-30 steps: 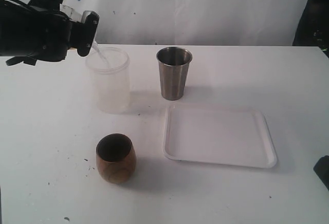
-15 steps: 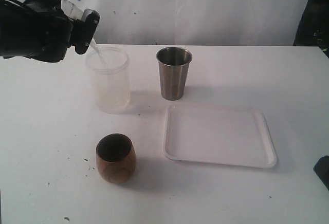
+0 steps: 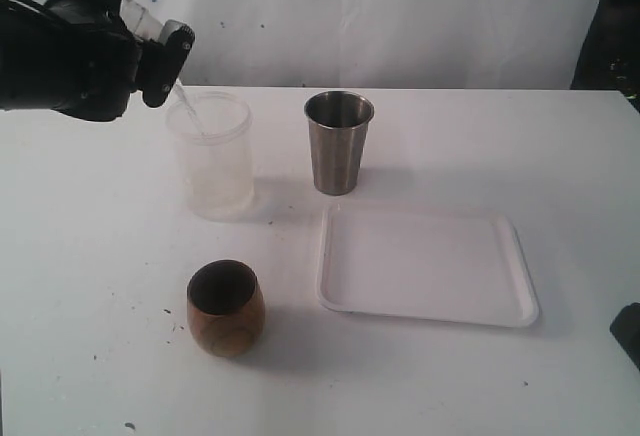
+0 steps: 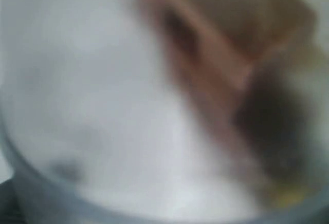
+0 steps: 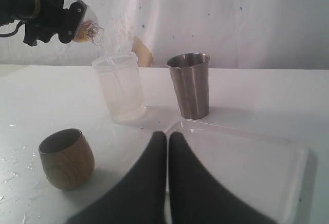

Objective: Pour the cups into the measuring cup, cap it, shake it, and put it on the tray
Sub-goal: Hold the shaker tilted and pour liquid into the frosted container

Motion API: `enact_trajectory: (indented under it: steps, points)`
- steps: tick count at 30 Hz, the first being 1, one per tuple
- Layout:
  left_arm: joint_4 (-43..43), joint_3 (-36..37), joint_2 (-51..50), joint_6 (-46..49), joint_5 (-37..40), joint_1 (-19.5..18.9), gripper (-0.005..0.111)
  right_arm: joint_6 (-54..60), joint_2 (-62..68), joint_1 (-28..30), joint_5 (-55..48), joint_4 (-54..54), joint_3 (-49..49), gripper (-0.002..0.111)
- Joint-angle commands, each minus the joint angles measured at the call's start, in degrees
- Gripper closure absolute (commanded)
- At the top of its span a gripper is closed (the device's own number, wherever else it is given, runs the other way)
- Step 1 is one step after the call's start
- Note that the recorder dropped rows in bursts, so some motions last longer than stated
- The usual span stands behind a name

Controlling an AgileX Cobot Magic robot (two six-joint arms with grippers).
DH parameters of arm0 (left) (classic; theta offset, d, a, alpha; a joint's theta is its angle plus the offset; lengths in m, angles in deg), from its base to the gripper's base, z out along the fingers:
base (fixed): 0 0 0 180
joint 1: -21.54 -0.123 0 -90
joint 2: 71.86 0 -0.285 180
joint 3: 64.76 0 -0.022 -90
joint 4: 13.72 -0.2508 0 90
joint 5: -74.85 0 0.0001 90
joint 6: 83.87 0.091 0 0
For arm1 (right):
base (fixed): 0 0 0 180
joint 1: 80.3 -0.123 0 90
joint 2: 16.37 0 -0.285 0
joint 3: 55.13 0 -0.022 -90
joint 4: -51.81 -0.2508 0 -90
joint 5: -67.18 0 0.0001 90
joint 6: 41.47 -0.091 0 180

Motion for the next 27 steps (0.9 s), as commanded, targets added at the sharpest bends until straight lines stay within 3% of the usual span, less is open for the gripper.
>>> enact_trajectory:
  steps: [1,27]
  points:
    - [-2.28,-0.78,0.67,2.05,1.71,0.20,0.107,0.25,-0.31,-0.14,-0.08,0.57,0.31,0.107]
    - [-2.28,-1.01,0.67,6.58,-0.52,2.95,0.107,0.25,-0.31,-0.14,-0.08,0.57,0.31,0.107]
